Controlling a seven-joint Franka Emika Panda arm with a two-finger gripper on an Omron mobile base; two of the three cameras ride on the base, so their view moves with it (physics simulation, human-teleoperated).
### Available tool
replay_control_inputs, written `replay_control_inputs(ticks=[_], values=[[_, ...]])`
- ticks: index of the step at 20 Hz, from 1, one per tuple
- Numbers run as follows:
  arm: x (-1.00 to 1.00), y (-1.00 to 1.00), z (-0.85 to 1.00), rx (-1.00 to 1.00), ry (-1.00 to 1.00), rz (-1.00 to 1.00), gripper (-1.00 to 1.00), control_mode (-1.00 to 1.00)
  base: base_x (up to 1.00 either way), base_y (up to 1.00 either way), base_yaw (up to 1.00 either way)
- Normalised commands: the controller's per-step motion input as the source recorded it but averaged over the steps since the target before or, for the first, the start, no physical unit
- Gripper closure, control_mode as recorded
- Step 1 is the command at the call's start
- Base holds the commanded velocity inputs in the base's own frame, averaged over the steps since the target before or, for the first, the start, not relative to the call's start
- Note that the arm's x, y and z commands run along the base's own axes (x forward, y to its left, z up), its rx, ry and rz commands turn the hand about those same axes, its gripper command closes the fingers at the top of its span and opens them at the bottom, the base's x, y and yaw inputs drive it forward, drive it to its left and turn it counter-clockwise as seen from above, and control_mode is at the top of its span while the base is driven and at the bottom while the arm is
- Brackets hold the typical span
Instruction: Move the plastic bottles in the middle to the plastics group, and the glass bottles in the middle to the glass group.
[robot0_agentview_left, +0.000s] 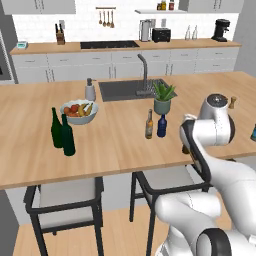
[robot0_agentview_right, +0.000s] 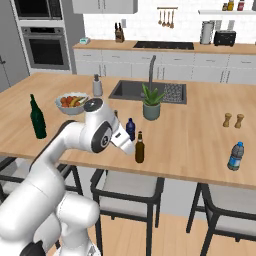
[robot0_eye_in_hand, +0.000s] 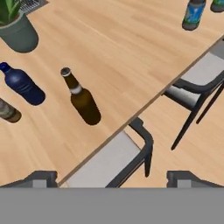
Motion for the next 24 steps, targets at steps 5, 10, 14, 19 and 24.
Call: replay_control_inputs(ticks=[5, 10, 14, 19, 24], values=[[0.44, 0.01, -0.13, -0.1, 0.0, 0.08, -1.0, -1.0, 0.0, 0.0, 0.0], [0.41, 0.0, -0.13, -0.11, 0.0, 0.09, -1.0, -1.0, 0.0, 0.0, 0.0], [0.33, -0.08, -0.13, -0.08, 0.0, 0.06, -1.0, -1.0, 0.0, 0.0, 0.0], [0.3, -0.14, -0.11, -0.03, 0.0, 0.06, -1.0, -1.0, 0.0, 0.0, 0.0], [0.26, -0.11, -0.14, 0.0, 0.0, 0.06, -1.0, -1.0, 0.0, 0.0, 0.0]])
